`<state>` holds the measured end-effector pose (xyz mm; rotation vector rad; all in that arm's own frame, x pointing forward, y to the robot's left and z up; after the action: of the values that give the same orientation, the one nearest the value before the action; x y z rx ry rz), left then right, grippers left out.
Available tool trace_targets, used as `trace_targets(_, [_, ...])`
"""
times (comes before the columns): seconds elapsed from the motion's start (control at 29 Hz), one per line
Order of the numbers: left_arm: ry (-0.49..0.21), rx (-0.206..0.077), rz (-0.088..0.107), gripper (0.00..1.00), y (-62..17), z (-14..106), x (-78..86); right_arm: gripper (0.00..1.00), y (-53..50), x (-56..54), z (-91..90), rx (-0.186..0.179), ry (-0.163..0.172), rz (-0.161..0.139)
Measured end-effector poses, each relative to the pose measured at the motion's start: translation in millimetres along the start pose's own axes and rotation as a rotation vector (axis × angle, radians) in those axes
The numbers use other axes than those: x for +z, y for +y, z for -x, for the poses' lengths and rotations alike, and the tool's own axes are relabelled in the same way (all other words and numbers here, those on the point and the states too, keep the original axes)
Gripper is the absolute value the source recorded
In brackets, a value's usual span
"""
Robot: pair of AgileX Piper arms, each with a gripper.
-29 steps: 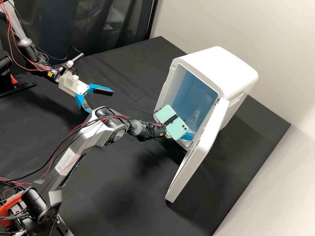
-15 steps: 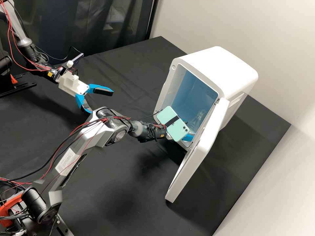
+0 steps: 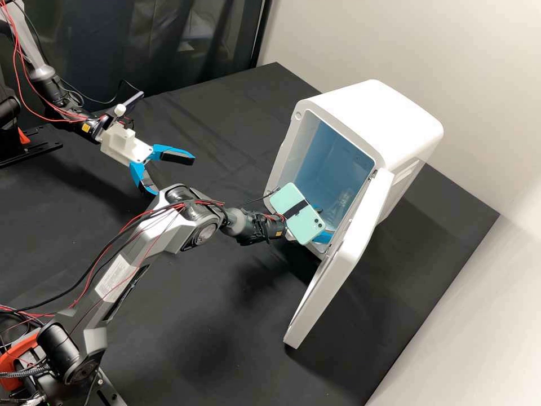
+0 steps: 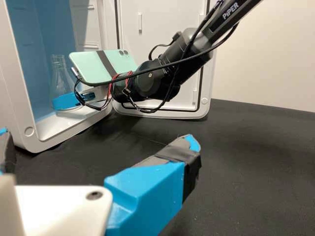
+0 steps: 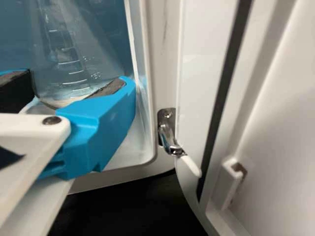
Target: Take the flask out of the incubator
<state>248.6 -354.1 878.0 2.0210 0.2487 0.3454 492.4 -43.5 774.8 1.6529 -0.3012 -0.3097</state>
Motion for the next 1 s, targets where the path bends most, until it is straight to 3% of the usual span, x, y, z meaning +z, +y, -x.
trace_targets(0.31, [0.000,0.000,0.000,1.00,0.0,0.0,0.0,0.00,-1.2,1.7,1.3,0.003,0.010,-0.002])
trace_targets(0.34, [0.000,0.000,0.000,1.00,0.0,0.0,0.0,1.00,-1.5,2.3,1.6,0.003,0.009,-0.002])
trace_targets(0.79, [0.000,0.000,0.000,1.00,0.0,0.0,0.0,1.00,-4.9,2.7,3.0,-0.015,0.035,0.056])
trace_targets(1.0, [0.000,0.000,0.000,1.00,0.0,0.0,0.0,1.00,-6.4,0.5,3.2,-0.032,0.060,0.037])
